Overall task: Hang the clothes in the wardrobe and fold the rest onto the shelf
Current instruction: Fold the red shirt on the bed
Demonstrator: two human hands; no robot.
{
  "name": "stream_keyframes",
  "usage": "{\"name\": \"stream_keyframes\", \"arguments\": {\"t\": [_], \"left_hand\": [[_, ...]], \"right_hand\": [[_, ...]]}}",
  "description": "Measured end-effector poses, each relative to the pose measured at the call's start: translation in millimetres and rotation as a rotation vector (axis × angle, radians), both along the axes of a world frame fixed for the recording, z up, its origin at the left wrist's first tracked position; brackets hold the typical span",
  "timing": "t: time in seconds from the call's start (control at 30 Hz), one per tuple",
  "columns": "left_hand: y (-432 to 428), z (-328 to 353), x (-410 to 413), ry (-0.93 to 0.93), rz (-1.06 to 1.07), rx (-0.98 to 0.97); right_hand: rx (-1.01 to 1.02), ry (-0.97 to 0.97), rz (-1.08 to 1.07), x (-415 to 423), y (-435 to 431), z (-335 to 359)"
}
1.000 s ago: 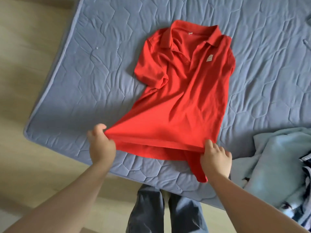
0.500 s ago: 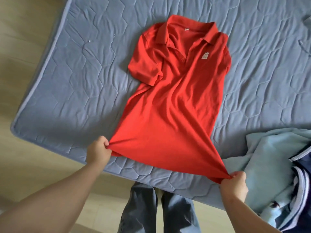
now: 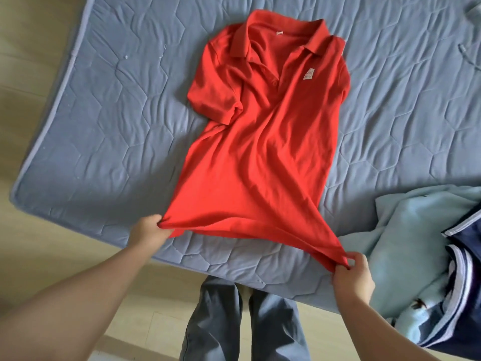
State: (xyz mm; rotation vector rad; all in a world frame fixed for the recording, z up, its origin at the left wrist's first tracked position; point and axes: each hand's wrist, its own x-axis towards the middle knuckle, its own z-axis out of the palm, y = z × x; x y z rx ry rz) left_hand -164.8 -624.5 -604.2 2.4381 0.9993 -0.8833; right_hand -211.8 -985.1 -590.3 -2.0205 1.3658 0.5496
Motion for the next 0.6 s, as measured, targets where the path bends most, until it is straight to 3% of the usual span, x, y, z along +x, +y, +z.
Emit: {"name": "stream_keyframes", "arguments": {"t": [0.13, 0.23, 0.27, 0.33, 0.43, 0.5, 0.6], "left_hand": [[14.8, 7.9, 4.7, -0.117, 0.148, 0.077], [16.2, 13.3, 4.0, -0.228, 0.236, -0.011], [16.3, 15.7, 2.3, -0.249, 0.12, 0.017], [16.4, 18.5, -3.3, -0.18, -0.316, 0.16], [12.2, 22.1, -9.8, 0.11, -0.865, 0.364], [11.7, 24.5, -11.8, 0.273, -0.981, 0.419], [13.3, 22.9, -16.7, 0.435, -0.907, 0.331]], "right_hand": [[-0.081, 0.038, 0.109, -5.0, -14.3, 6.4], [-0.105, 0.148, 0.57, -8.1, -23.6, 12.4], [-0.11, 0.199, 0.741, -9.5, -25.6, 14.3], [-0.14, 0.303, 0.99, -12.2, -27.7, 16.6], [-0.177, 0.397, 1.114, -14.1, -27.6, 15.4], [-0.157, 0.42, 1.027, -13.3, -26.3, 10.7], [-0.113, 0.536, 0.972, -17.0, -22.8, 5.2]]}}
